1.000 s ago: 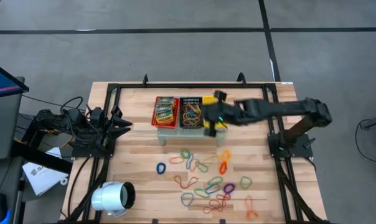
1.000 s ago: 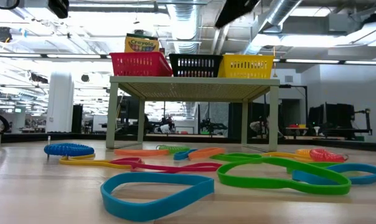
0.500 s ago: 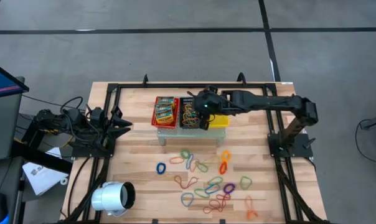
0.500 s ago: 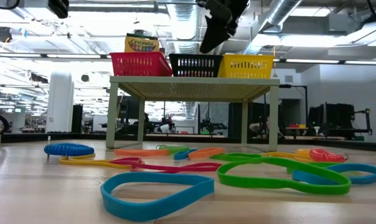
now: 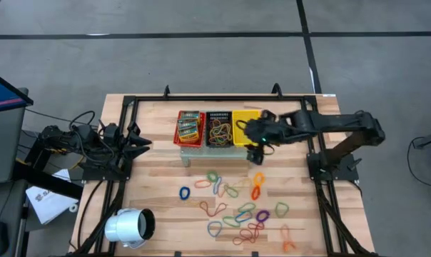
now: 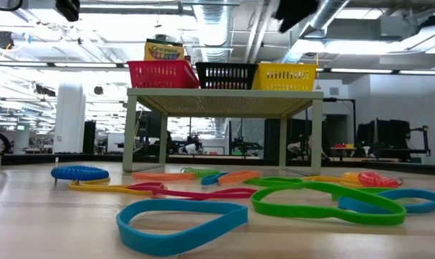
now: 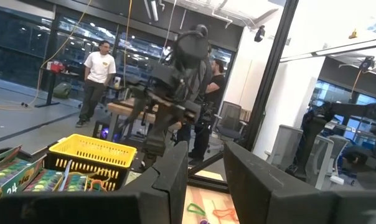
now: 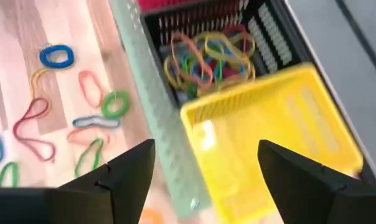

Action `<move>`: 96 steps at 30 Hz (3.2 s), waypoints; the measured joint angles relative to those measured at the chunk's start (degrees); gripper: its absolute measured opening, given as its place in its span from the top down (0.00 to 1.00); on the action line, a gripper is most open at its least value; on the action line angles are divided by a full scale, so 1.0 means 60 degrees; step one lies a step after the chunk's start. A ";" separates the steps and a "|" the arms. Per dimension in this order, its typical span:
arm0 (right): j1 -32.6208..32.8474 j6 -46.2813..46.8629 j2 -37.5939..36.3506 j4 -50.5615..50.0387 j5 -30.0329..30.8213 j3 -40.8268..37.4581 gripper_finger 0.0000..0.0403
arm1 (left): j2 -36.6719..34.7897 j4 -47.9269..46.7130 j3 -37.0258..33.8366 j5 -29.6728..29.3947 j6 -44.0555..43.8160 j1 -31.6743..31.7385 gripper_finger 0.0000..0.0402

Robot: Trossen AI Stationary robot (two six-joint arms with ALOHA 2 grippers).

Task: Pick & Place Office Desk Supplies
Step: Put the green rubber band into the black bin on the shelf

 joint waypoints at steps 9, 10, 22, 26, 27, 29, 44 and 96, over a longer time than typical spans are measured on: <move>0.2981 0.5215 -0.0017 -0.2976 -0.0189 -0.0328 0.30 | 0.0011 -0.0006 -0.0004 0.0000 0.0000 0.0000 0.75; 0.3411 0.6007 0.0041 -0.3083 -0.0254 -0.0564 0.30 | 0.0007 -0.0006 -0.0004 0.0000 0.0000 0.0000 0.75; 0.6449 1.1172 0.0110 0.3257 -0.2357 -0.6049 0.30 | 0.0011 -0.0047 -0.0004 0.0000 0.0047 -0.0003 0.75; 0.6507 1.1576 0.0434 0.4558 -0.2410 -0.6826 0.30 | 0.0011 -0.0054 -0.0004 0.0000 0.0044 0.0000 0.75; 0.6505 1.1600 0.0602 0.4583 -0.2482 -0.6913 0.30 | 0.0011 -0.0057 -0.0004 0.0000 0.0015 0.0000 0.75; 0.6474 1.1592 0.1018 0.4699 -0.2818 -0.6924 0.30 | 0.0011 -0.0070 -0.0004 0.0000 0.0001 -0.0001 0.75; 0.6490 1.1494 0.2462 0.3741 -0.3621 -0.6335 0.87 | 0.0007 -0.0090 -0.0004 0.0000 0.0000 0.0000 0.75; -0.1983 -0.3091 0.3635 0.0723 -0.1118 0.2495 0.66 | 0.0004 -0.0010 -0.0004 0.0000 0.0000 0.0000 0.75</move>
